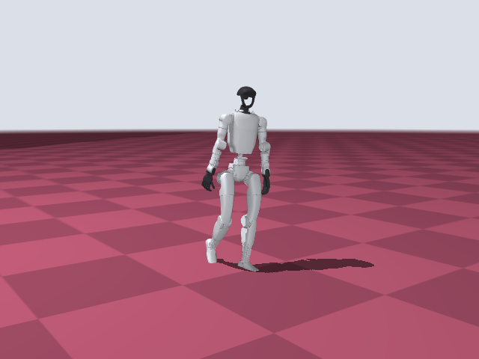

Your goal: Walk run

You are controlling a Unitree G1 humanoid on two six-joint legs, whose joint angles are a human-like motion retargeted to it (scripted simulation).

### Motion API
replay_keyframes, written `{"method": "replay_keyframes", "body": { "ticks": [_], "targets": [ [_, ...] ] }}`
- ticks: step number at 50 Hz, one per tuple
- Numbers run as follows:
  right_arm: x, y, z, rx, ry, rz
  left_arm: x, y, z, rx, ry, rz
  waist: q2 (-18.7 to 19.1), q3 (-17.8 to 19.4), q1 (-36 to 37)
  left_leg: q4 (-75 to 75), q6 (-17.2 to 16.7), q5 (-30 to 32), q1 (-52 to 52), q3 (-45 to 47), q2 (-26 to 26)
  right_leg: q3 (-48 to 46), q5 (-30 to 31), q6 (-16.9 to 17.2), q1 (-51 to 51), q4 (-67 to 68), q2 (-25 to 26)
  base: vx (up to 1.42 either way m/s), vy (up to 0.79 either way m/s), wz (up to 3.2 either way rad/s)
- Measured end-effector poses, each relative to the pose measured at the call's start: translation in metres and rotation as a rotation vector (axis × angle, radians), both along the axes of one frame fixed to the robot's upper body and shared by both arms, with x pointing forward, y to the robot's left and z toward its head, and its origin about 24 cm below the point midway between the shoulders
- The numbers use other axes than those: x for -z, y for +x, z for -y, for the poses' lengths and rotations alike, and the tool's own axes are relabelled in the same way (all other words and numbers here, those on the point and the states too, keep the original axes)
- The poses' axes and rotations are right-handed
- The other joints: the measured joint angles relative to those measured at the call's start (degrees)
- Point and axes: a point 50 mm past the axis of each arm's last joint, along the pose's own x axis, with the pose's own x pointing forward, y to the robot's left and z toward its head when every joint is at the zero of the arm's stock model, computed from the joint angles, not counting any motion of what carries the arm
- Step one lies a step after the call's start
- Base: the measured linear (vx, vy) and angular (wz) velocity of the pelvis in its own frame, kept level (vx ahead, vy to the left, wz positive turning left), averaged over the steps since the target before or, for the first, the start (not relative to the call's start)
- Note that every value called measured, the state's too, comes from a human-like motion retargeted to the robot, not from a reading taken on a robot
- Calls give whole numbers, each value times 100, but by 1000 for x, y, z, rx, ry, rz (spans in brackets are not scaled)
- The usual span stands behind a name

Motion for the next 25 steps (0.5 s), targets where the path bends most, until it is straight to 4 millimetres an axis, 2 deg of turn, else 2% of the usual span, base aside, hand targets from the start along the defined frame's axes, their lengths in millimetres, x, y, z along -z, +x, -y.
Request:
{"method": "replay_keyframes", "body": {
  "ticks": [5, 7, 10, 13, 16, 19, 20, 22, 25],
  "targets": [
    [0, -17, -2, 44, 0, 9, -10, 87, 0, 115, 4, 302, 106, 131, -379, -34, 90, -235, 431, -387, -187, -4, -1408, 90, -813, -471, -72, 58, 0, 70],
    [0, -19, -2, 65, -6, 14, -19, 115, 0, 155, 8, 422, 13, 167, -585, -70, 158, -328, 617, -512, -415, -19, -1506, 328, -1010, -1215, -267, 49, -4, 80],
    [-1, -19, -2, 92, -9, 13, -33, 148, -1, 204, 17, 556, -178, 251, -815, -142, 240, -485, 983, -582, -739, 25, -1442, 487, -1216, -2399, -539, 55, -9, 54],
    [-1, -17, -2, 121, -2, 12, -41, 163, -2, 228, 30, 618, -249, 362, -997, -192, 266, -656, 1378, -677, -886, 243, -1750, 580, -1405, -3306, -604, 59, -13, 42],
    [0, -16, -2, 141, -3, 23, -41, 164, -1, 231, 28, 617, -176, 429, -1136, -197, 236, -829, 1692, -746, -842, 229, -1919, 579, -1616, -4031, -584, 63, -17, 38],
    [0, -15, -1, 147, -15, 32, -33, 150, 2, 218, 11, 562, -97, 434, -1165, -137, 228, -982, 1911, -756, -807, -193, -1888, 588, -1668, -4311, -640, 66, -23, 10],
    [0, -15, 0, 150, -19, 33, -30, 142, 3, 214, 2, 534, -80, 429, -1175, -106, 214, -1019, 1975, -746, -802, -361, -1885, 564, -1639, -4270, -677, 71, -28, 23],
    [-1, -17, 2, 159, -24, 32, -21, 123, 6, 224, -20, 458, -4, 359, -1259, -9, 145, -1046, 2050, -771, -739, -536, -1799, 229, -1544, -4077, -711, 68, -24, 53],
    [-3, -20, 6, 172, -37, 21, -9, 85, 8, 260, -40, 310, 116, 198, -1480, 198, -30, -848, 2141, -854, -620, -623, -1443, -50, -1360, -4150, -615, 79, -32, 63]
  ]
}}
